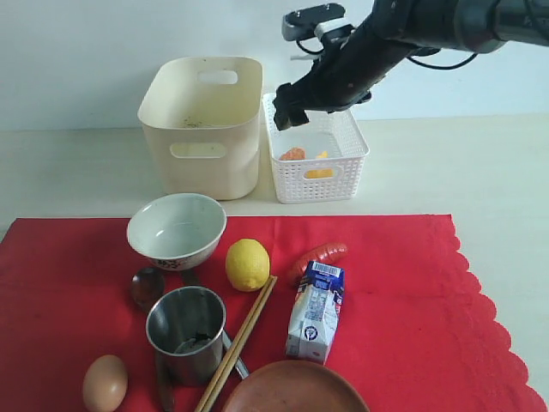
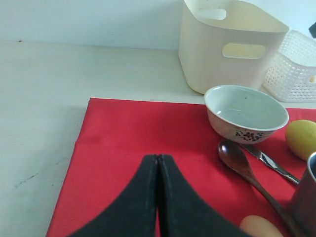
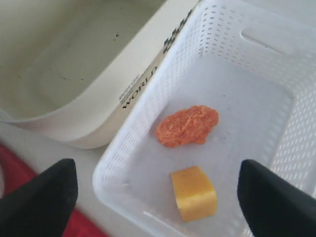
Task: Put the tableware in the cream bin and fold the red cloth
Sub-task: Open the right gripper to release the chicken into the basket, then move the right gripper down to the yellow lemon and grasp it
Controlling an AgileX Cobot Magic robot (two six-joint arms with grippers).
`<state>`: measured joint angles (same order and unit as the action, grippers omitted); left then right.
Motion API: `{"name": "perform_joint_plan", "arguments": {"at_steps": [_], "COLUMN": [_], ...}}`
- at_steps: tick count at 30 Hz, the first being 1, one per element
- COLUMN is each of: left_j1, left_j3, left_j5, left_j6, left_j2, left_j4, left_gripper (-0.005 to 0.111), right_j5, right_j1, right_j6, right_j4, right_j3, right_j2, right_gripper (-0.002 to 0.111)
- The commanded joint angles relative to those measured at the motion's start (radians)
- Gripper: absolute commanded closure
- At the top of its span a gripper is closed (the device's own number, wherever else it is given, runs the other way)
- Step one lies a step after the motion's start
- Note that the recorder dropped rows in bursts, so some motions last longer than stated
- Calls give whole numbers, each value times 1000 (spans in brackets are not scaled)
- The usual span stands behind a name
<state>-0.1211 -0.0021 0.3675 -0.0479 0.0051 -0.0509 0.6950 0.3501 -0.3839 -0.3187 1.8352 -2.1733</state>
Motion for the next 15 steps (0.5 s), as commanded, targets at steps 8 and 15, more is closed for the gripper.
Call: {"name": "perform_joint_plan", "arguments": {"at_steps": [8,15], "left_j1": [3,3], "left_j3": [2,2], "left_j5": [-11,-11], "left_j6": [-6,-6], "left_j2": [-5,-5], "left_j4": [-2,-2], "left_gripper": [107,107], "right_j5": [-103,-235], "right_j1": [-7,83], "right_j6": [46,-378], "right_j4": [-8,-285], "right_j3": [-378,-708], "right_j2": [321,510], "right_gripper": [24,30]}}
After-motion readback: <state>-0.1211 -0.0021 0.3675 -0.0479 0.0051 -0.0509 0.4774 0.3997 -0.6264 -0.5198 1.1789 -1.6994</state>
